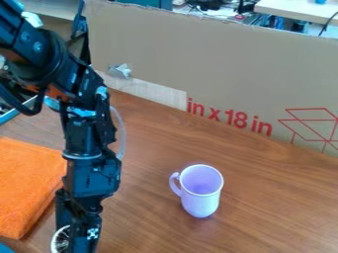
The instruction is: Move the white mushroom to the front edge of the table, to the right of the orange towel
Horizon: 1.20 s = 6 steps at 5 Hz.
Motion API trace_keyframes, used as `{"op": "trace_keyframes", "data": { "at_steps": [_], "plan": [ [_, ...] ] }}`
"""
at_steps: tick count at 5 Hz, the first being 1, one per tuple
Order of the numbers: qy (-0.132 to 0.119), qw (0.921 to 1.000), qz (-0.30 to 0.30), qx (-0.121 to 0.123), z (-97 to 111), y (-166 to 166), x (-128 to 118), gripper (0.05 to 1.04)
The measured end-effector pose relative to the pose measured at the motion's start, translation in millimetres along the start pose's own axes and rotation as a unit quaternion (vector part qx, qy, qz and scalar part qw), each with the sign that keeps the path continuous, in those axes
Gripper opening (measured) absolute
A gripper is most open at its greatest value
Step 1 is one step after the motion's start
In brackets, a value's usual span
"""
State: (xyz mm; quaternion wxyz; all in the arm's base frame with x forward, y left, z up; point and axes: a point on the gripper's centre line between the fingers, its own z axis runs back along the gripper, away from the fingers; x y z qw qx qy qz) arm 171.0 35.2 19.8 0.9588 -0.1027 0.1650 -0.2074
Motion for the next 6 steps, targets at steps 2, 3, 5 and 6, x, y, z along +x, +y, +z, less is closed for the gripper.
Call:
{"op": "trace_keyframes", "data": {
  "at_steps": [2, 3, 5, 6],
  "plan": [
    [-0.077, 0.9970, -0.001, 0.007, 33.9, -8.9, -4.6, 0.995],
    [-0.099, 0.9947, -0.012, 0.026, 54.0, -17.1, -3.8, 0.995],
    [-0.093, 0.9879, -0.029, 0.120, 93.2, -53.9, 24.6, 0.996],
    [-0.078, 0.9903, 0.006, 0.115, 101.6, -59.1, 22.4, 0.996]
  ]
}}
